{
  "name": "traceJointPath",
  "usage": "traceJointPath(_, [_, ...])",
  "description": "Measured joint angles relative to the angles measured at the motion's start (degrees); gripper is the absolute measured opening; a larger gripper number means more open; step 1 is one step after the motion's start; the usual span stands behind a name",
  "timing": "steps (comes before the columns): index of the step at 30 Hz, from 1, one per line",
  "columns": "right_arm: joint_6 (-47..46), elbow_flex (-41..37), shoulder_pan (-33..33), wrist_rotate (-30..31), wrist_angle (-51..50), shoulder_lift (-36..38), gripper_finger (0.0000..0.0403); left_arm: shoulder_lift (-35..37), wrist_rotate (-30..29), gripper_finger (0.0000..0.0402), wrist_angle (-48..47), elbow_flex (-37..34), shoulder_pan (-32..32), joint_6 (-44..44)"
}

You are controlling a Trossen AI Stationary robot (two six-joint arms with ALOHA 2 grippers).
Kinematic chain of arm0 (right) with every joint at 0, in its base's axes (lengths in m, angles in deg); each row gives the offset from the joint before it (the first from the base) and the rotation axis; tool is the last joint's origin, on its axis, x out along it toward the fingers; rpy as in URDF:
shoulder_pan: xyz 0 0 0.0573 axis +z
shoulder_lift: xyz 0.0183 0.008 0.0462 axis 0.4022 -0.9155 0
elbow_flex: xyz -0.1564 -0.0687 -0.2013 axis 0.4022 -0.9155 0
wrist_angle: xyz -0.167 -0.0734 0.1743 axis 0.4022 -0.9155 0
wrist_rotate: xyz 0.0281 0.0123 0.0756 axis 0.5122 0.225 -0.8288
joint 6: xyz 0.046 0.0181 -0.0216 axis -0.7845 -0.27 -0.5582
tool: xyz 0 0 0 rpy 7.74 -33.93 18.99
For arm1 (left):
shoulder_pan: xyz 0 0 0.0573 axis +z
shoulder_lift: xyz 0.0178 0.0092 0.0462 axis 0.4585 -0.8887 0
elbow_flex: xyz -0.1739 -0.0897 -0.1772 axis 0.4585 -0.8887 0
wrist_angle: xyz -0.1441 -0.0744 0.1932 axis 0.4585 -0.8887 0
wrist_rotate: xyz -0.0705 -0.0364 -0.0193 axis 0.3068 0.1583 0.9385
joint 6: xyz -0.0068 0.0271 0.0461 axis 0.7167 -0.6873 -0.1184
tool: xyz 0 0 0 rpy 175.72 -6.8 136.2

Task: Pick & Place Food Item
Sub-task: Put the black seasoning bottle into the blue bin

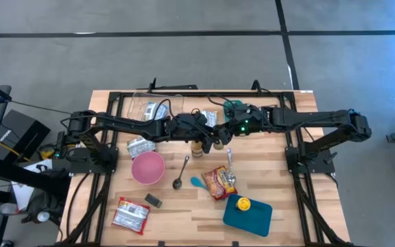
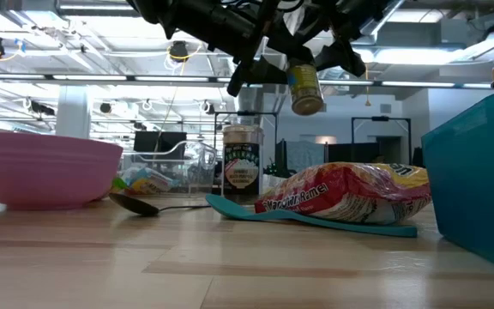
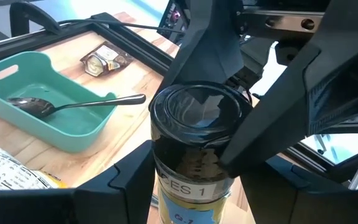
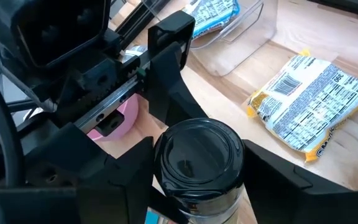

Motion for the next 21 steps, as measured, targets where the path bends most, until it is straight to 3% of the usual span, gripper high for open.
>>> traceJointPath(10, [-0.7, 0.0, 0.0, 0.0, -0.1, 0.0, 0.0201, 0.0, 0.0, 0.0202, 0.0, 0.0, 0.0, 0.0])
traceJointPath(21, [-0.6, 0.0, 0.0, 0.0, -1.1, 0.2, 0.0199, 0.0, 8.7, 0.0281, 0.0, 0.0, 1.5, 0.0])
